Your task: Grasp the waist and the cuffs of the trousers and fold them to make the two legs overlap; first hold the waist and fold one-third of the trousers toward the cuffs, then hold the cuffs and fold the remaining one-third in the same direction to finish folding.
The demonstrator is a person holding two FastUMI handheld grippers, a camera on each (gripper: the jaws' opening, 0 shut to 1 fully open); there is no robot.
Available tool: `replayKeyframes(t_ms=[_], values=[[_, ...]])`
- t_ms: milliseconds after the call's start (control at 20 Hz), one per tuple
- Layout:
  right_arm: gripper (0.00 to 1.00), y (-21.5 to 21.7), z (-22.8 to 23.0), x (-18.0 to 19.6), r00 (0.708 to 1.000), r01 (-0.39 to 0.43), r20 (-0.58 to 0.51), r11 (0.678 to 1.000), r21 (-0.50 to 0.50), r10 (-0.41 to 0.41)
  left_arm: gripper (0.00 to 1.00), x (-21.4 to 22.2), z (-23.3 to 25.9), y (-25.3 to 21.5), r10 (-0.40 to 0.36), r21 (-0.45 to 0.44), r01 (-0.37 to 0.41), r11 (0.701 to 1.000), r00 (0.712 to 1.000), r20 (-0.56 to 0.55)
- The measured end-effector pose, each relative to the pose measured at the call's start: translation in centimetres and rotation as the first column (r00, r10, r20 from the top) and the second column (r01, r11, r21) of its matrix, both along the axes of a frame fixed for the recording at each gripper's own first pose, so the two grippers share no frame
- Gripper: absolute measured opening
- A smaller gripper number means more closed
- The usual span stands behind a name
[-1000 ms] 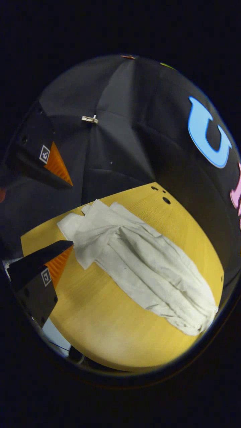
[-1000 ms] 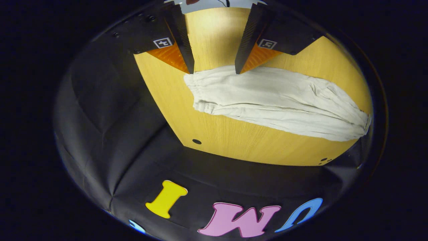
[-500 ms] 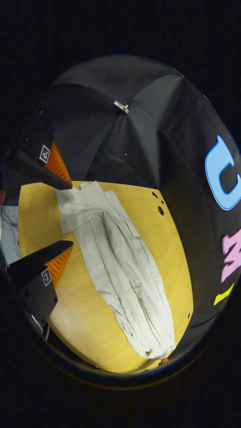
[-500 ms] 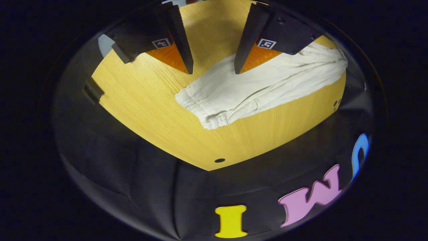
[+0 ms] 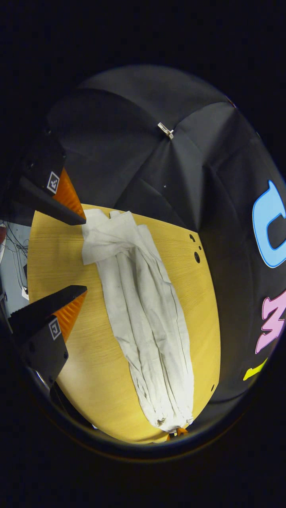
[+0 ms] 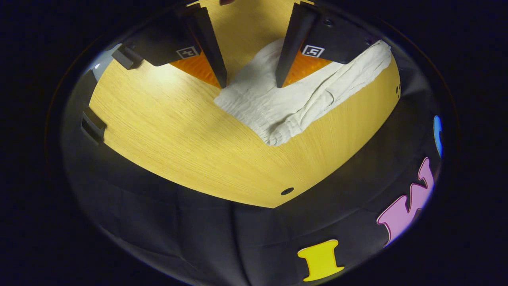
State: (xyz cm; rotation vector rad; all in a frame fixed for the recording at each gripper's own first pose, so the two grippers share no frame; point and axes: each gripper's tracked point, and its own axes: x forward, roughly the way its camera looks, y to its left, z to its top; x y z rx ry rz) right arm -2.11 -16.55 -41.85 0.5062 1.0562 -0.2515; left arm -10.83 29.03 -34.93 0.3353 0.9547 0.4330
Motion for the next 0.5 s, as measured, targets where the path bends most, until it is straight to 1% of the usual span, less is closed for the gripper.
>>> replayKeyframes(t_ms=[100, 150, 300, 400, 500], values=[[0.78, 0.1, 0.2, 0.4, 1.000, 0.018, 0.016, 0.999, 0.040, -0.018, 0.97, 0.0, 0.0, -0.1, 0.012, 0.015, -0.012, 1.000, 1.000, -0.006], [0.78, 0.2, 0.4, 0.4, 0.999, 0.030, 0.016, 0.997, 0.077, -0.031, 0.97, -0.1, -0.1, -0.1, 0.025, 0.024, -0.025, 0.999, 1.000, -0.010], [0.78, -0.1, 0.7, 1.2, 0.995, 0.085, 0.031, 0.983, 0.163, -0.092, 0.97, -0.3, 0.0, -0.3, 0.064, 0.063, -0.062, 0.996, 0.998, -0.026], [0.78, -0.4, 0.6, 1.4, 0.994, 0.096, 0.032, 0.976, 0.197, -0.104, 0.97, 0.2, -0.3, -0.9, 0.073, 0.065, -0.072, 0.995, 0.997, -0.019], [0.72, -0.6, 0.2, 1.5, 0.994, 0.100, 0.028, 0.972, 0.212, -0.108, 0.97, 0.6, -0.6, -1.2, 0.086, 0.061, -0.085, 0.994, 0.996, -0.020]])
